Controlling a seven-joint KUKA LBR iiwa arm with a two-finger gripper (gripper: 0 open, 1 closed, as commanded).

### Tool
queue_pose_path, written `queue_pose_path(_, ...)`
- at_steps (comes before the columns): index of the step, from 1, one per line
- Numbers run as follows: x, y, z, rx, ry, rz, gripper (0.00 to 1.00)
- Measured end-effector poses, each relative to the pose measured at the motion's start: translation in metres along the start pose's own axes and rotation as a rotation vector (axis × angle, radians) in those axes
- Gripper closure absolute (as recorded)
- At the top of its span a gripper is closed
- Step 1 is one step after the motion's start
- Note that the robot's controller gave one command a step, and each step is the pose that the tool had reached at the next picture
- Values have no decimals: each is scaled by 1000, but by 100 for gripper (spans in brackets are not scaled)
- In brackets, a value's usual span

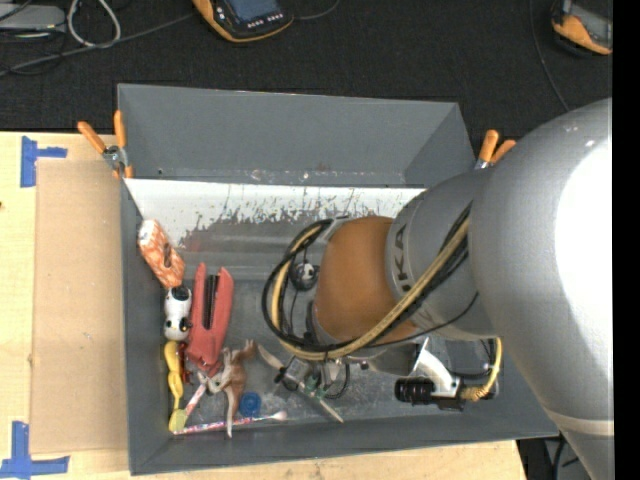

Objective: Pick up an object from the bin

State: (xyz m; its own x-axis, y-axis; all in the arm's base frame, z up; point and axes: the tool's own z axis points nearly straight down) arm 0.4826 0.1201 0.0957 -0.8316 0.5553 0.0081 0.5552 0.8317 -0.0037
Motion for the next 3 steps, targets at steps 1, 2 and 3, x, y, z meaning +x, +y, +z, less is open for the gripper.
queue_pose_path(1, -1, 1, -38, -5, -4, -1, 100)
queue_pose_path(2, -1, 0, -59, -2, -2, -3, 100)
queue_pose_path(3, 0, 0, -100, 1, 1, -4, 100)
